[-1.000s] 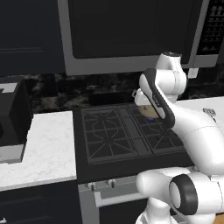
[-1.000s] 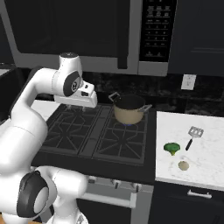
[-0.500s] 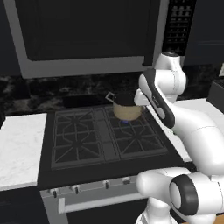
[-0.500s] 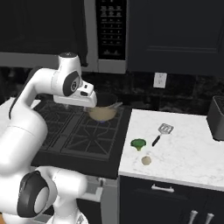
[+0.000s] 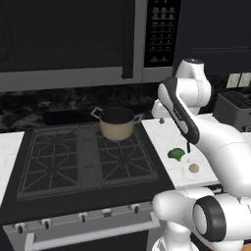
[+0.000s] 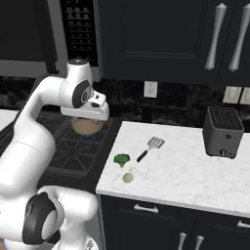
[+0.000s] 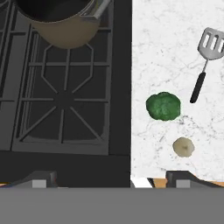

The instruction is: Put the garlic and broccoli in the pot. Retrieve the spatula and lightly stir the vegetables in the pot.

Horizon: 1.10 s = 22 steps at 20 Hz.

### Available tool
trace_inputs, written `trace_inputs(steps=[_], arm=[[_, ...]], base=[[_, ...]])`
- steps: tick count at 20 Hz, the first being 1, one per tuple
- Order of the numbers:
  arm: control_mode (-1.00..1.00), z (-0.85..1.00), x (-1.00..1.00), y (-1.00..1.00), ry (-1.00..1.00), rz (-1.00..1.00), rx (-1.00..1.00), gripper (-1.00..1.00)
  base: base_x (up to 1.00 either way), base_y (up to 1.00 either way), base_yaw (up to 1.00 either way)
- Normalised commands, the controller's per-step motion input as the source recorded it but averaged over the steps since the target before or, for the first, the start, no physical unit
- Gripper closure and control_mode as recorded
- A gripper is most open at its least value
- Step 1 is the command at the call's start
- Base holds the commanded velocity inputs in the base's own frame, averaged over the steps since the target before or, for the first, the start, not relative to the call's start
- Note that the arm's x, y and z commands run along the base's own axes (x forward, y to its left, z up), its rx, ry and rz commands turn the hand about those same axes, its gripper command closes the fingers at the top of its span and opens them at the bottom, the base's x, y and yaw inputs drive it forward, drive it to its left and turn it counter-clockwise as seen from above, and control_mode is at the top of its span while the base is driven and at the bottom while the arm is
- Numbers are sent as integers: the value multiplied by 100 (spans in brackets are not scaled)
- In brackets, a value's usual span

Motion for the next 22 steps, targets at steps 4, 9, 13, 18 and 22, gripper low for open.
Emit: trace_inputs(steps=[4,9,13,18,22], arm=[[100,0,0,0,0,0,0,-100],[-100,0,15,-5,0,-3,0,-100],[-100,-34,12,-56,8,-1,0,-100],[-100,-56,10,-56,12,-2,0,-100],[-100,-71,9,-49,9,-2,0,-100]], base=[[84,0,-5],[32,0,-3],[0,0,0],[0,0,0],[0,0,0]])
